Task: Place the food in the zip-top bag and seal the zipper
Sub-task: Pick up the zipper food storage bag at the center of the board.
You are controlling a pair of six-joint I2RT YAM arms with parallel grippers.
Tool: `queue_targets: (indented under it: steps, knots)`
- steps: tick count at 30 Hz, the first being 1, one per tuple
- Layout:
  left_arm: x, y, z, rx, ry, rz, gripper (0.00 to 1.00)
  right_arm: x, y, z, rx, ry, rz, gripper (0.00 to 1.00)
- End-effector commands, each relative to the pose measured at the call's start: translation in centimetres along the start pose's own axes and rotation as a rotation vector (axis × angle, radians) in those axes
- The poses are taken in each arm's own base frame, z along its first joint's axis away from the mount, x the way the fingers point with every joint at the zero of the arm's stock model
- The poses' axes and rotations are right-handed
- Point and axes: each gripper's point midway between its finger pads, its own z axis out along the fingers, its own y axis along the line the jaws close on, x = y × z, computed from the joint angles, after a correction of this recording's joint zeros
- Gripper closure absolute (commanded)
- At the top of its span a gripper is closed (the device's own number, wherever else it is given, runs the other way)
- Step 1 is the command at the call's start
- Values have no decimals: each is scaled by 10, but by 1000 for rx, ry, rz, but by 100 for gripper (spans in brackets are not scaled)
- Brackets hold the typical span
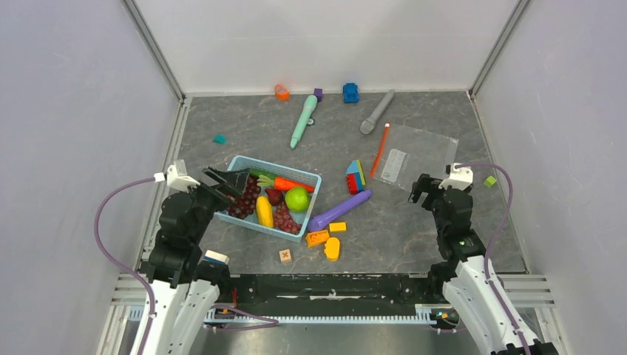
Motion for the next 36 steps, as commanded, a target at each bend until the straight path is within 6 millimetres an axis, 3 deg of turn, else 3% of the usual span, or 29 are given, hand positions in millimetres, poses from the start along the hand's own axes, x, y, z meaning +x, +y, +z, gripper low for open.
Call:
queue_targets:
  steps: [1, 7, 11, 14, 20, 24, 28, 36]
  knots:
    - [4, -4, 1, 30, 7, -48, 0, -17, 10, 0, -46, -49, 1, 2]
    - [10, 9, 10, -39, 46, -4, 0, -28, 28, 9, -114, -57, 27, 2]
    - [10, 17, 16, -61, 21, -5, 0, -42, 62, 26, -240, 57, -27, 2]
    - [13, 20, 19, -56, 23, 8, 0, -50, 85, 51, -294, 140, -34, 2]
    - [17, 29, 23, -86, 23, 13, 0, -38, 86, 109, -36, 319, -166, 2]
    - [20, 36, 27, -109, 30, 16, 0, -35, 104, 134, 74, 369, -289, 2]
    - [26, 37, 32, -104, 50, 21, 0, -32, 105, 161, 202, 413, -385, 1]
    - [31, 42, 36, -120, 73, 28, 0, -7, 105, 190, 272, 478, -462, 13]
